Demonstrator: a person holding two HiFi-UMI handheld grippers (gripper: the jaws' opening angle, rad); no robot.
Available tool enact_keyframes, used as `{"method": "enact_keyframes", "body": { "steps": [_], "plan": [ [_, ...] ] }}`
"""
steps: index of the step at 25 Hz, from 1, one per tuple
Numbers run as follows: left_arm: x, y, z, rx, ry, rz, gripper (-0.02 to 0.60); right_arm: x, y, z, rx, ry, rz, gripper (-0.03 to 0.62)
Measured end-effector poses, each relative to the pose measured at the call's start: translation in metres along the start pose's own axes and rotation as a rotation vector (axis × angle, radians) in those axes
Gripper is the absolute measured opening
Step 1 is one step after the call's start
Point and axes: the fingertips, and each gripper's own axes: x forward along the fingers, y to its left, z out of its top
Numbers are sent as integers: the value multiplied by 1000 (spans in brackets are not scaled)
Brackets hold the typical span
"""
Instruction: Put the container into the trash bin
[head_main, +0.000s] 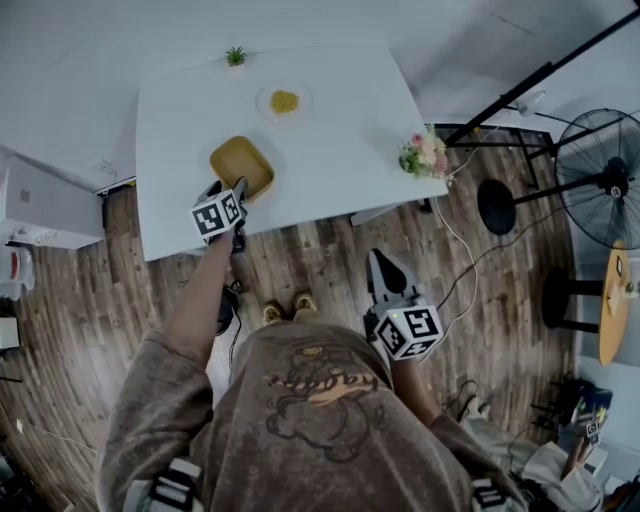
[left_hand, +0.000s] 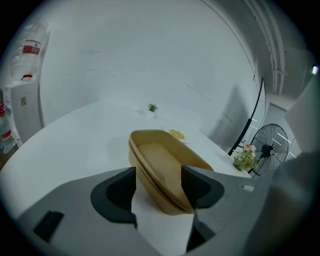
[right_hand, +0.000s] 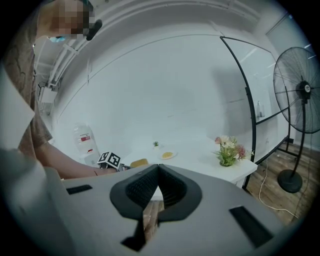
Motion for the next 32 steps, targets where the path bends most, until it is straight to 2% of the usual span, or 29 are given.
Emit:
{"method": "enact_keyframes", "body": {
  "steps": [3, 8, 14, 21, 32],
  "plan": [
    [3, 3, -1, 3, 17, 18, 263, 1, 0, -2, 4, 1, -2, 2],
    [3, 6, 0, 12, 39, 57, 183, 0, 1, -1, 8, 2, -4, 2],
    [0, 13, 1, 15, 57, 122, 37, -1, 2, -4, 9, 4, -7, 2],
    [-7, 10, 4, 15, 36, 102, 20, -1, 3, -5, 6, 6, 1, 2],
    [-55, -29, 25, 63, -65, -5, 18, -2, 15, -6, -3, -1, 50, 2]
  ]
}}
